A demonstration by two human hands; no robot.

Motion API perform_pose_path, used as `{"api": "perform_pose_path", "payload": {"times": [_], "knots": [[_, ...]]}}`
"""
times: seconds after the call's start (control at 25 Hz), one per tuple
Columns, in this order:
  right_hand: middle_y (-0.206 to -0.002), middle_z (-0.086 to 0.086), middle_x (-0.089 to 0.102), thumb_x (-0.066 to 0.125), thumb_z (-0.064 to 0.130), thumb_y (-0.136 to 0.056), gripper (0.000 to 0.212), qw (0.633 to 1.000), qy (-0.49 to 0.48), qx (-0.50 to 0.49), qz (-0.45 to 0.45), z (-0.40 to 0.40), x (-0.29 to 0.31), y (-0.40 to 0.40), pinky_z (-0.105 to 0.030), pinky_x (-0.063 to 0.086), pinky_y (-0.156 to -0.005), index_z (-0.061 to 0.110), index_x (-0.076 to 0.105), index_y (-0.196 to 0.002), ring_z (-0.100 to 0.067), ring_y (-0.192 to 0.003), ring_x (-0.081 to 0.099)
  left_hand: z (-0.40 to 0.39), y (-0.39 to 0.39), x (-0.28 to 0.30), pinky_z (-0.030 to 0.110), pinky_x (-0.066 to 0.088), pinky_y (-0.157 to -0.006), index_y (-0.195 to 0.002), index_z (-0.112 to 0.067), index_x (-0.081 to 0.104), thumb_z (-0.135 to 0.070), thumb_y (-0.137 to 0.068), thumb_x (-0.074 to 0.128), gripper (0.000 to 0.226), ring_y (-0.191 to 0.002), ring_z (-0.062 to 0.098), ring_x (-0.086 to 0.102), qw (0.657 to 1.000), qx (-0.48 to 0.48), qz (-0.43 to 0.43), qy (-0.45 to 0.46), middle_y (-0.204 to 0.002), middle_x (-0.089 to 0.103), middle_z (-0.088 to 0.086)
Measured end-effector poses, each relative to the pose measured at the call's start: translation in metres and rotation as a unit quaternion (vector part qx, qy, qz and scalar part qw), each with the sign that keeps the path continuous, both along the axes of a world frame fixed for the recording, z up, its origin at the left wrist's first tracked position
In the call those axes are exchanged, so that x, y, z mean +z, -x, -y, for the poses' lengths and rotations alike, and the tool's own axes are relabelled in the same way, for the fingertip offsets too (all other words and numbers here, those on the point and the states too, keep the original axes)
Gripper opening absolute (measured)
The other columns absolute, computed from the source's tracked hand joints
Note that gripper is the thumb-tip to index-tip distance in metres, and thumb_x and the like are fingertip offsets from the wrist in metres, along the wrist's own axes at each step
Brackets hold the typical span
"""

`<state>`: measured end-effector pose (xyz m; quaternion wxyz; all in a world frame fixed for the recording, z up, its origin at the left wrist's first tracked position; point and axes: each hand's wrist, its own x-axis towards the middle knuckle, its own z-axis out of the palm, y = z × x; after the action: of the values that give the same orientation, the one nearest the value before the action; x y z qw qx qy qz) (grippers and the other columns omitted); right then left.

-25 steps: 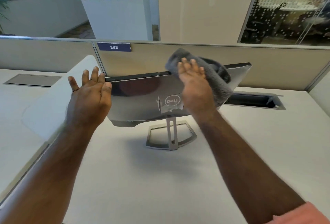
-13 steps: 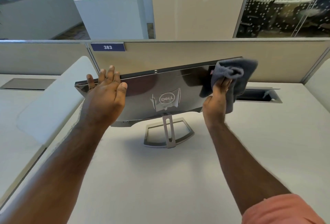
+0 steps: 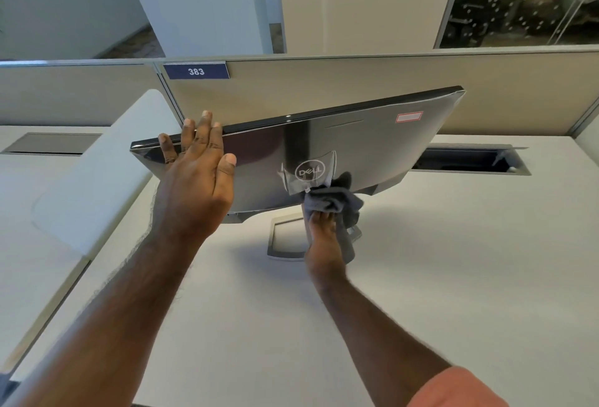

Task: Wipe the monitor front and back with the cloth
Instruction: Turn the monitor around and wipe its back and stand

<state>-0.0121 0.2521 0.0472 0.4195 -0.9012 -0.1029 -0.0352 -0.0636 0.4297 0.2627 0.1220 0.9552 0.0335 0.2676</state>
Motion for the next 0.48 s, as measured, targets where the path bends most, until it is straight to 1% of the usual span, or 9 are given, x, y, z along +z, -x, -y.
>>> {"api": "perform_pose_path", "payload": {"times": [0.04, 0.12, 0.16, 0.24, 0.28, 0.32, 0.36, 0.4, 0.48], "knots": [[-0.160, -0.017, 0.019, 0.043, -0.011, -0.087, 0.070, 0.999, 0.038, 0.024, 0.014, -0.007, -0.003, 0.005, -0.036, 0.011, -0.122, 0.005, 0.025, -0.153, -0.032, -0.149, 0.015, 0.000, 0.000, -0.002, 0.039, -0.014, -0.119, -0.153, -0.011, 0.026, -0.037, -0.098, 0.023, 0.061, -0.151, 0.017, 0.001, 1.000, -0.007, -0.003, -0.001, -0.162, 0.014, 0.002], [-0.160, -0.018, 0.022, 0.051, -0.010, -0.083, 0.074, 0.991, 0.113, 0.059, 0.039, -0.014, -0.010, 0.012, -0.042, 0.014, -0.123, 0.005, 0.027, -0.152, -0.036, -0.148, 0.019, 0.001, 0.001, -0.004, 0.038, -0.014, -0.119, -0.153, -0.011, 0.025, -0.036, -0.098, 0.024, 0.061, -0.151, 0.016, 0.001, 1.000, -0.012, -0.016, -0.001, -0.163, 0.013, 0.002], [-0.157, -0.020, 0.028, 0.058, -0.009, -0.080, 0.075, 0.987, 0.140, 0.064, 0.047, -0.010, -0.016, 0.012, -0.046, 0.020, -0.121, 0.003, 0.033, -0.149, -0.039, -0.145, 0.026, 0.000, 0.000, -0.004, 0.038, -0.014, -0.119, -0.153, -0.011, 0.025, -0.036, -0.098, 0.024, 0.061, -0.151, 0.016, 0.001, 1.000, -0.011, -0.015, 0.000, -0.163, 0.013, 0.002], [-0.147, -0.022, 0.044, 0.074, -0.005, -0.068, 0.077, 0.975, 0.193, 0.078, 0.083, 0.002, -0.025, 0.016, -0.053, 0.037, -0.110, 0.000, 0.047, -0.140, -0.042, -0.135, 0.043, -0.001, 0.000, -0.005, 0.037, -0.015, -0.119, -0.153, -0.012, 0.025, -0.037, -0.098, 0.023, 0.060, -0.151, 0.016, 0.001, 1.000, -0.010, -0.012, -0.009, -0.163, 0.013, 0.001], [-0.143, -0.022, 0.050, 0.080, -0.002, -0.063, 0.079, 0.969, 0.220, 0.090, 0.072, 0.008, -0.029, 0.022, -0.053, 0.043, -0.105, 0.000, 0.052, -0.136, -0.042, -0.131, 0.049, -0.001, 0.000, -0.005, 0.037, -0.015, -0.118, -0.153, -0.012, 0.025, -0.037, -0.099, 0.023, 0.060, -0.150, 0.015, 0.001, 1.000, -0.010, -0.015, -0.010, -0.163, 0.013, 0.001], [-0.141, -0.021, 0.053, 0.083, 0.002, -0.059, 0.081, 0.963, 0.240, 0.092, 0.082, 0.012, -0.033, 0.026, -0.052, 0.045, -0.103, 0.001, 0.055, -0.135, -0.040, -0.129, 0.051, 0.000, 0.000, -0.004, 0.037, -0.015, -0.118, -0.153, -0.012, 0.025, -0.036, -0.099, 0.023, 0.060, -0.150, 0.015, 0.000, 1.000, -0.009, -0.017, -0.008, -0.162, 0.013, 0.001], [-0.141, -0.019, 0.052, 0.083, 0.004, -0.059, 0.082, 0.958, 0.256, 0.089, 0.090, 0.013, -0.032, 0.024, -0.052, 0.044, -0.105, 0.003, 0.054, -0.136, -0.040, -0.130, 0.051, 0.000, 0.001, -0.004, 0.037, -0.015, -0.118, -0.153, -0.012, 0.025, -0.036, -0.099, 0.023, 0.060, -0.150, 0.015, 0.000, 1.000, -0.009, -0.017, -0.006, -0.162, 0.013, 0.001], [-0.145, -0.018, 0.048, 0.079, 0.007, -0.064, 0.081, 0.954, 0.273, 0.081, 0.098, 0.011, -0.032, 0.020, -0.053, 0.039, -0.109, 0.005, 0.050, -0.140, -0.039, -0.134, 0.046, 0.001, 0.000, -0.004, 0.037, -0.015, -0.118, -0.153, -0.012, 0.025, -0.036, -0.099, 0.024, 0.060, -0.150, 0.015, 0.000, 1.000, -0.011, -0.015, -0.006, -0.162, 0.013, 0.001], [-0.154, -0.014, 0.034, 0.061, 0.015, -0.076, 0.076, 0.950, 0.286, 0.069, 0.109, 0.008, -0.022, 0.006, -0.059, 0.024, -0.116, 0.010, 0.036, -0.148, -0.037, -0.143, 0.030, 0.001, 0.000, -0.003, 0.037, -0.016, -0.118, -0.153, -0.012, 0.024, -0.036, -0.099, 0.023, 0.060, -0.150, 0.015, 0.000, 1.000, -0.009, -0.020, -0.002, -0.163, 0.012, 0.001]]}}
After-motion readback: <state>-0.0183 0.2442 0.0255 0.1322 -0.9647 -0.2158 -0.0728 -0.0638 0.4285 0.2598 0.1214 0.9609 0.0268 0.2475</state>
